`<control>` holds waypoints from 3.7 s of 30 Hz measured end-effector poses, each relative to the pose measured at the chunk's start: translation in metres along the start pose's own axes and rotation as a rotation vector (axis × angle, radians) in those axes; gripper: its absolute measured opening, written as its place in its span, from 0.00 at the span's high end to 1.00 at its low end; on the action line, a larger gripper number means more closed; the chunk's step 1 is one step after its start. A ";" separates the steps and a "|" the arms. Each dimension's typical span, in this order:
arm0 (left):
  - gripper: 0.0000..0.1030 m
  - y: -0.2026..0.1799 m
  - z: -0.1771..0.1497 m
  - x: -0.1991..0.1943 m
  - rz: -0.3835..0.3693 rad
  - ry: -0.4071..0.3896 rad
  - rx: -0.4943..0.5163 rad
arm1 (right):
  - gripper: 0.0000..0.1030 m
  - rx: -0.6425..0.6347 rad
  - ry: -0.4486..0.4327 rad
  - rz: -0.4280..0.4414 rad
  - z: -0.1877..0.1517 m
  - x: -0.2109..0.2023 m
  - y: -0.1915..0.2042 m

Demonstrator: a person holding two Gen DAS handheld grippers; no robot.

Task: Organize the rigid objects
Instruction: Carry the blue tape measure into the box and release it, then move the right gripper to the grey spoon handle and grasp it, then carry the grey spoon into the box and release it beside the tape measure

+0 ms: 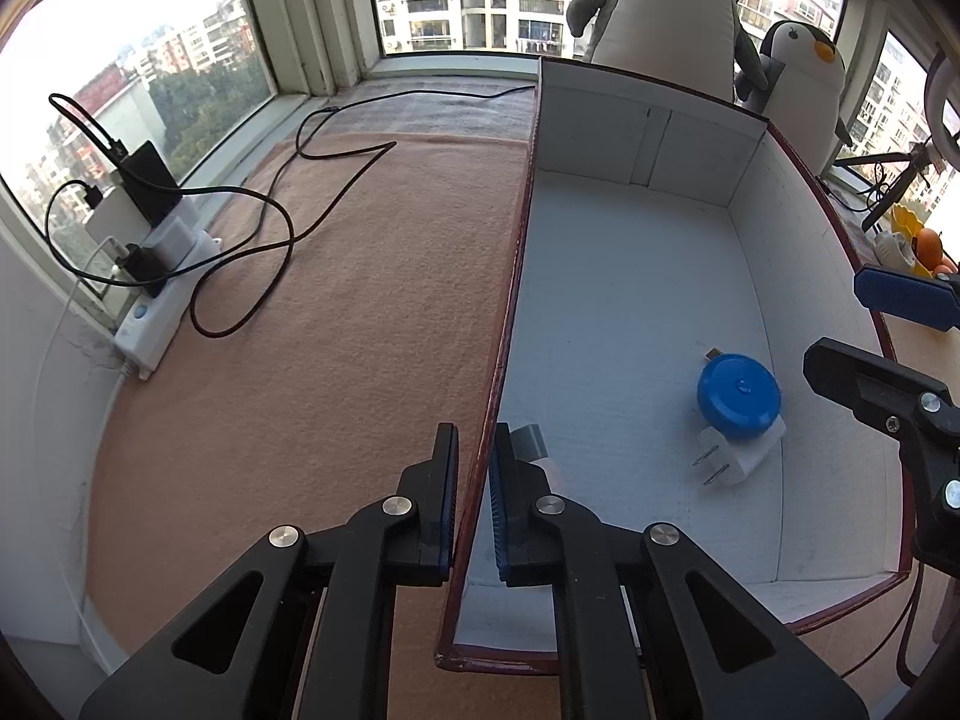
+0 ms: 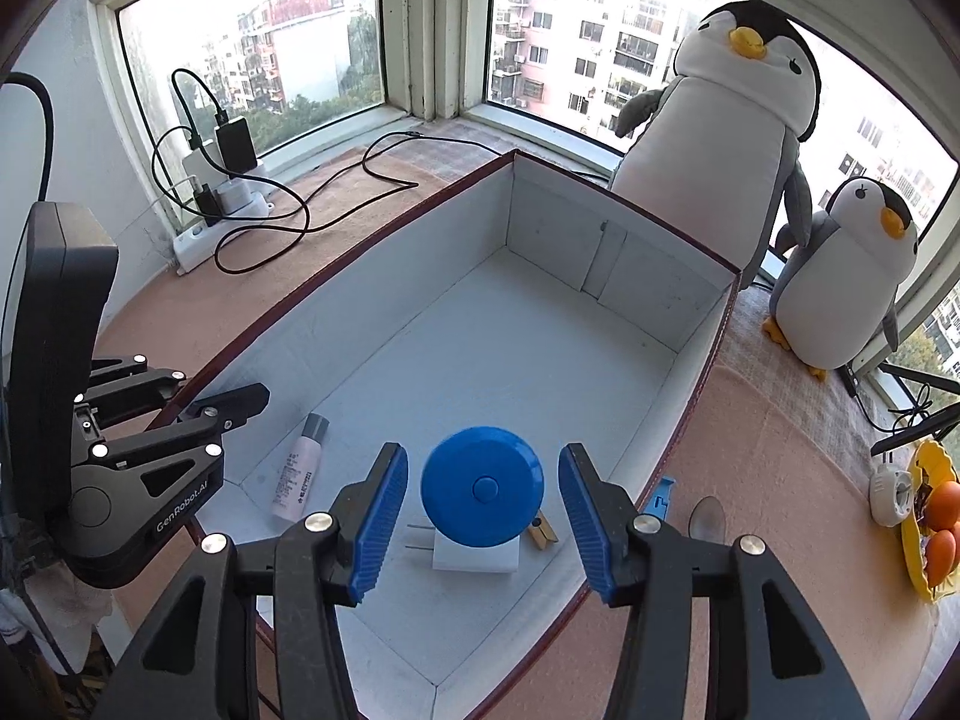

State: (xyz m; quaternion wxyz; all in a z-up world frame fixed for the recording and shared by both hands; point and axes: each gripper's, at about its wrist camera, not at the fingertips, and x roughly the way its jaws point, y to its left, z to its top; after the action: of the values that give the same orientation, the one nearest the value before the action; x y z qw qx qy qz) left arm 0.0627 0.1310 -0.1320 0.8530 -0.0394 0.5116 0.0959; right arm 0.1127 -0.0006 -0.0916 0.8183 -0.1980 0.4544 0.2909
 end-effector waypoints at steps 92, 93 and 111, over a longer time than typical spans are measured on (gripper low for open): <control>0.92 0.000 -0.002 0.000 0.012 0.008 0.006 | 0.93 0.333 0.190 -0.047 -0.119 0.042 -0.196; 0.92 -0.001 -0.001 0.000 0.013 0.009 0.007 | 0.93 0.340 0.181 -0.050 -0.120 0.037 -0.196; 0.92 -0.002 -0.001 0.001 0.014 0.008 0.007 | 0.93 0.209 -0.060 -0.020 -0.039 -0.056 -0.123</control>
State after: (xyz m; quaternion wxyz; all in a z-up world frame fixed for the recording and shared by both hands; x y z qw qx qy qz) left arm 0.0626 0.1293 -0.1329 0.8503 -0.0332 0.5157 0.0998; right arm 0.1451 -0.1328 -0.0559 0.8506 -0.1073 0.4556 0.2396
